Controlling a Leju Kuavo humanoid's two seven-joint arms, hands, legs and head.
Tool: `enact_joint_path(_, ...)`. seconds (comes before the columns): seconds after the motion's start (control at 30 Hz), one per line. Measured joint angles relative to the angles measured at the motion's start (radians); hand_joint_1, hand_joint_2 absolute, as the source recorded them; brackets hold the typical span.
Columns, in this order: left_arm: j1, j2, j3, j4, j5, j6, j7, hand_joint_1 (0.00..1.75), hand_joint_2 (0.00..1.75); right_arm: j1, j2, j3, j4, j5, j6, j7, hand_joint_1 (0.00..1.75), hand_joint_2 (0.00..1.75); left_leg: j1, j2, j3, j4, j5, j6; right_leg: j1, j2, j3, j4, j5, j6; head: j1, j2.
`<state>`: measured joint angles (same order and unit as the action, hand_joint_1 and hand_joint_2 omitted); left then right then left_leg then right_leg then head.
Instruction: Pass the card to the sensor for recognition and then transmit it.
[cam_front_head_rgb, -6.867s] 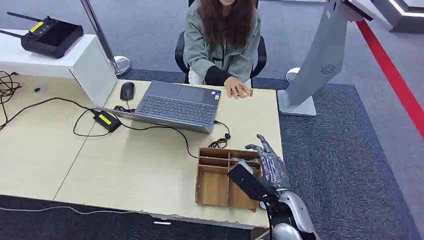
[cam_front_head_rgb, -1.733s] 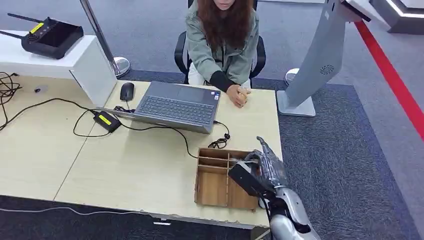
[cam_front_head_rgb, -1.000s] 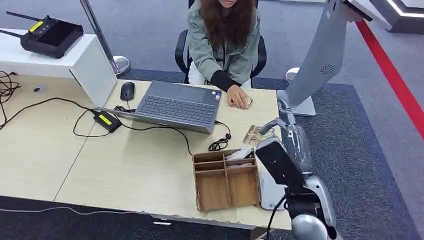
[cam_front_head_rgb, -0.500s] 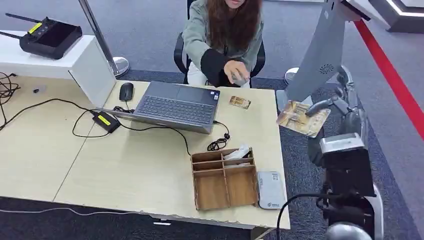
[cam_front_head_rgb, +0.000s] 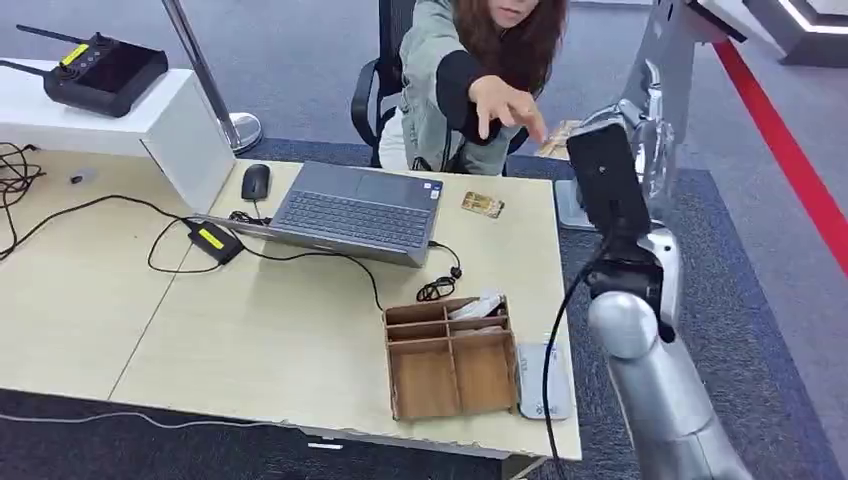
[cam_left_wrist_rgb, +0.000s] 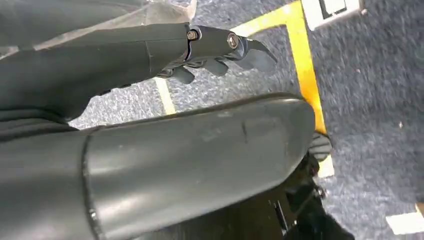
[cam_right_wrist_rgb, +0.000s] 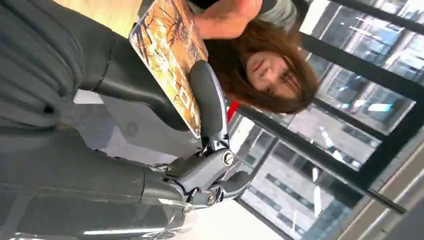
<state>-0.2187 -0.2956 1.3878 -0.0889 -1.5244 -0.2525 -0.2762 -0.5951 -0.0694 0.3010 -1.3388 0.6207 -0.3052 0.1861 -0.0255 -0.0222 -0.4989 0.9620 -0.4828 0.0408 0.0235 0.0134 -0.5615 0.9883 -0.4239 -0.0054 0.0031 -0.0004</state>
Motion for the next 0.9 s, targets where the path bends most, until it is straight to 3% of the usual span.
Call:
enact_joint_path(0.13, -0.001, -0.002, -0.022, 0.000, 0.000, -0.009, 0.000, 0.00, 0.00, -0.057, 0.053, 0.005, 0.196, -0.012, -0.053, -0.043, 1.75, 1.75, 0.000, 0.000, 0.000, 0.000, 0.000, 0.000, 0.000, 0.000, 0.000, 0.000, 0.000, 0.000, 0.000, 0.000)
enact_joint_path(0.3, -0.002, -0.002, -0.041, -0.002, 0.000, -0.017, -0.001, 0.00, 0.00, -0.091, 0.096, 0.010, 0.372, -0.026, -0.063, -0.058, 1.75, 1.75, 0.000, 0.000, 0.000, 0.000, 0.000, 0.000, 0.000, 0.000, 0.000, 0.000, 0.000, 0.000, 0.000, 0.000)
enact_joint_path(0.33, -0.002, -0.002, -0.041, -0.002, 0.000, -0.018, -0.001, 0.00, 0.00, -0.092, 0.101, 0.011, 0.389, -0.028, -0.063, -0.060, 1.34, 1.75, 0.000, 0.000, 0.000, 0.000, 0.000, 0.000, 0.000, 0.000, -0.001, 0.000, 0.000, 0.000, 0.000, 0.000)
enact_joint_path(0.37, -0.002, -0.002, -0.041, -0.002, 0.000, -0.019, -0.001, 0.00, 0.00, -0.093, 0.105, 0.014, 0.408, -0.029, -0.064, -0.063, 0.00, 1.75, 0.000, -0.001, -0.001, 0.000, 0.000, 0.000, 0.000, -0.001, -0.001, 0.000, 0.000, 0.000, -0.001, 0.000)
enact_joint_path(0.6, -0.001, -0.002, -0.045, -0.003, 0.000, -0.014, -0.006, 0.00, 0.00, -0.109, 0.135, 0.017, 0.522, -0.077, -0.067, -0.106, 0.00, 1.75, 0.000, 0.000, -0.002, 0.000, 0.000, 0.000, 0.000, -0.001, -0.002, 0.000, -0.001, 0.000, 0.000, 0.000)
enact_joint_path(0.63, -0.001, -0.002, -0.045, -0.003, 0.001, -0.010, -0.008, 0.00, 0.00, -0.108, 0.140, 0.018, 0.528, -0.094, -0.063, -0.119, 0.00, 0.00, 0.000, 0.000, -0.002, 0.000, -0.001, 0.000, 0.000, -0.001, -0.002, 0.000, -0.001, 0.000, 0.000, 0.000)
enact_joint_path(0.8, 0.005, -0.002, -0.042, -0.003, 0.005, 0.013, -0.032, 0.00, 0.00, -0.089, 0.145, 0.019, 0.486, -0.224, -0.004, -0.148, 0.00, 0.00, 0.000, 0.000, -0.001, 0.000, -0.001, 0.000, 0.000, -0.001, -0.003, 0.000, -0.001, 0.000, -0.001, 0.000)
enact_joint_path(0.9, 0.017, 0.000, -0.037, -0.004, 0.010, 0.029, -0.066, 0.00, 0.00, -0.011, 0.101, 0.022, 0.305, -0.372, 0.050, -0.111, 0.00, 0.00, 0.000, -0.001, -0.001, 0.000, -0.001, 0.001, 0.000, -0.001, -0.003, -0.001, -0.002, 0.000, 0.000, 0.000)
